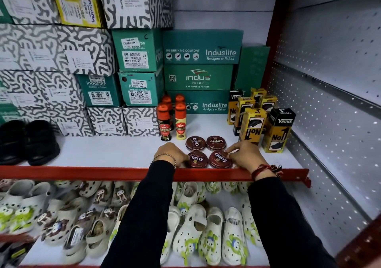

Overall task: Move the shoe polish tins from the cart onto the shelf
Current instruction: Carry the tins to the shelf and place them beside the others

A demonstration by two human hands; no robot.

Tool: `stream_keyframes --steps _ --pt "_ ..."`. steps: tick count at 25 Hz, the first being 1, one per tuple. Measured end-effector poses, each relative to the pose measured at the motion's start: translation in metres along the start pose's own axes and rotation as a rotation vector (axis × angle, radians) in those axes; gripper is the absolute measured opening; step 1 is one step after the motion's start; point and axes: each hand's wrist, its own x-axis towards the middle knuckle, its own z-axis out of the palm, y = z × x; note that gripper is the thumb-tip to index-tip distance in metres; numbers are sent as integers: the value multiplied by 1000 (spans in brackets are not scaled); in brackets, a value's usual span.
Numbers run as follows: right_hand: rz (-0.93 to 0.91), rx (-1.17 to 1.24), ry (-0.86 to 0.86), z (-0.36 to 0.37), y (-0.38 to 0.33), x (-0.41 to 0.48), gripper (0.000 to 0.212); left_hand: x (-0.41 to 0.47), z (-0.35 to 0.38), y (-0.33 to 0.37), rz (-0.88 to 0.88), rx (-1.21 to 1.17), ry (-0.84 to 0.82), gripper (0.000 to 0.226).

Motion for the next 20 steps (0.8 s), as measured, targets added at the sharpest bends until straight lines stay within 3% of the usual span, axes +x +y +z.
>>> stream_keyframes --steps 4,7,10,13,20 --pt "-49 -70 -72 -6 1 0 20 -5 -10 7 4 137 -75 54" --pt "-191 -157 -114 -3 -6 5 48 -12 -8 17 180 170 -48 54" --pt "-273 -264 -266 10 -17 12 67 -14 3 31 349 163 -107 66" --pt "-258 -348 -308 18 -21 12 67 -12 12 34 356 244 -182 68" --pt "-325 -320 -166 13 -15 8 57 -6 12 26 423 288 -118 60"
